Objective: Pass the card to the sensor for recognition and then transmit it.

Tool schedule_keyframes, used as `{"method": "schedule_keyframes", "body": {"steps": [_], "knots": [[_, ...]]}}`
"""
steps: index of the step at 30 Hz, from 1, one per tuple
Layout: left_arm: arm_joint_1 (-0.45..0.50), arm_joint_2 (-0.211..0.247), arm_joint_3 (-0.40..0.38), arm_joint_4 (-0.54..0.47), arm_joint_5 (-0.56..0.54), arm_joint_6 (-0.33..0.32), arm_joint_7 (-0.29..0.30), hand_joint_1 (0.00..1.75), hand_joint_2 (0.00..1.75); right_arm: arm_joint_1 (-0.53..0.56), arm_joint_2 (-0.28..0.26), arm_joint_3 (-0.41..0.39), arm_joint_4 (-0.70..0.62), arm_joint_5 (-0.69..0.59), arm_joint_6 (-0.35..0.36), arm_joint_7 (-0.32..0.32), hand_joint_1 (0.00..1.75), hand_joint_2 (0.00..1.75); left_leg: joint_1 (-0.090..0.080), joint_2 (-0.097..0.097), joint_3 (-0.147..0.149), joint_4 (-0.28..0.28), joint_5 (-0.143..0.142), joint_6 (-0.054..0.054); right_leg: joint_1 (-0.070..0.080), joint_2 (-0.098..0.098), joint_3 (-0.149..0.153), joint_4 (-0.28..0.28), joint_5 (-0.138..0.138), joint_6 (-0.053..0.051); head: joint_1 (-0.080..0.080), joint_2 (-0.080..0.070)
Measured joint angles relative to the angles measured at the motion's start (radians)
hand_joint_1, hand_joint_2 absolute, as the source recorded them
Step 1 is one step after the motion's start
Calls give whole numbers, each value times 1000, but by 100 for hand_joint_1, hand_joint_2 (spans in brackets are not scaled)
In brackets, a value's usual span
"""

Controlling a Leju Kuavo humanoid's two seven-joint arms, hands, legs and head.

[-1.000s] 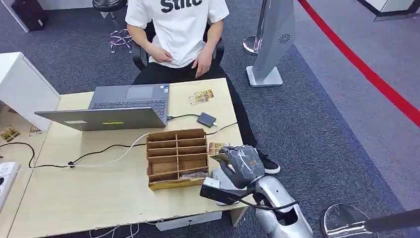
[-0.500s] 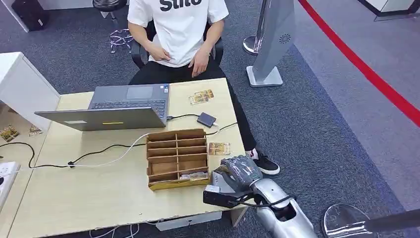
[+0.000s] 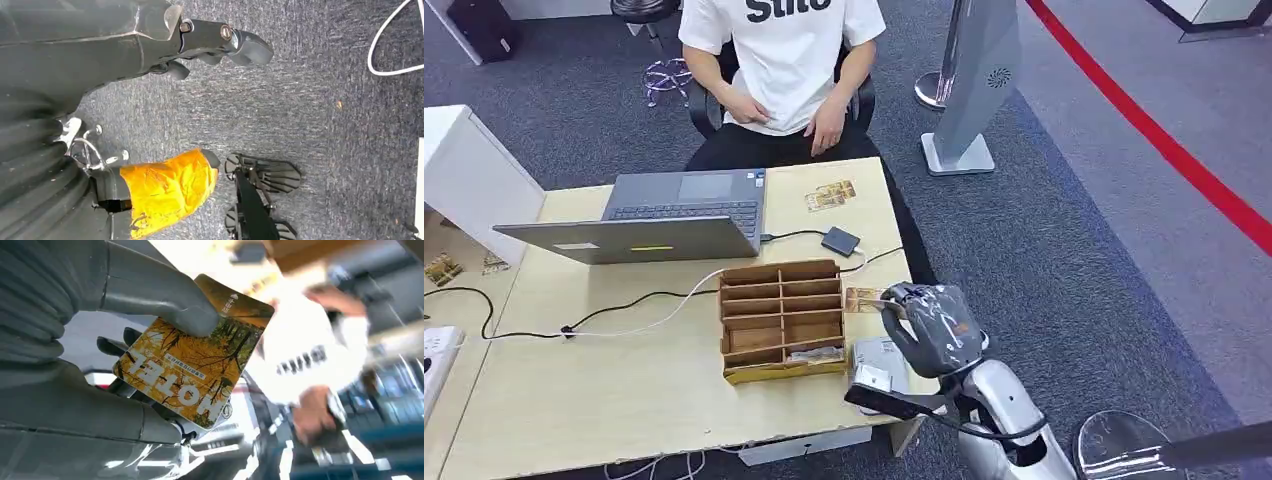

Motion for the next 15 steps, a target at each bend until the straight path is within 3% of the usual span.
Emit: {"method": "schedule_keyframes", "body": {"steps": [3, 6, 9, 15], "knots": [[-1, 0, 0, 0, -18, -2, -2, 0, 175, -19, 18, 3, -73, -2, 54, -44, 175, 175, 0, 1, 0, 0, 0, 0, 0, 1, 0, 0, 0, 0, 0, 0], [-6, 2, -2, 0, -57, -11, -11, 0, 175, -139, 35, 65, -41, -30, 141, -49, 175, 175, 0, 6, 1, -1, 2, -1, 0, 5, 0, 1, 3, -2, 0, 0], [-22, 4, -13, 0, -95, -12, -19, 0, 175, -315, 83, 154, 82, -72, 185, -33, 175, 175, 1, 7, 1, -1, 5, -1, 0, 6, -2, 2, 6, -1, 0, 0], [-67, 2, -51, 0, -175, -24, 16, 0, 175, -657, 244, 260, 434, -64, 190, 110, 175, 175, 1, 5, -1, 0, 10, -3, 0, 5, -4, 5, 7, -3, 0, 0]]}}
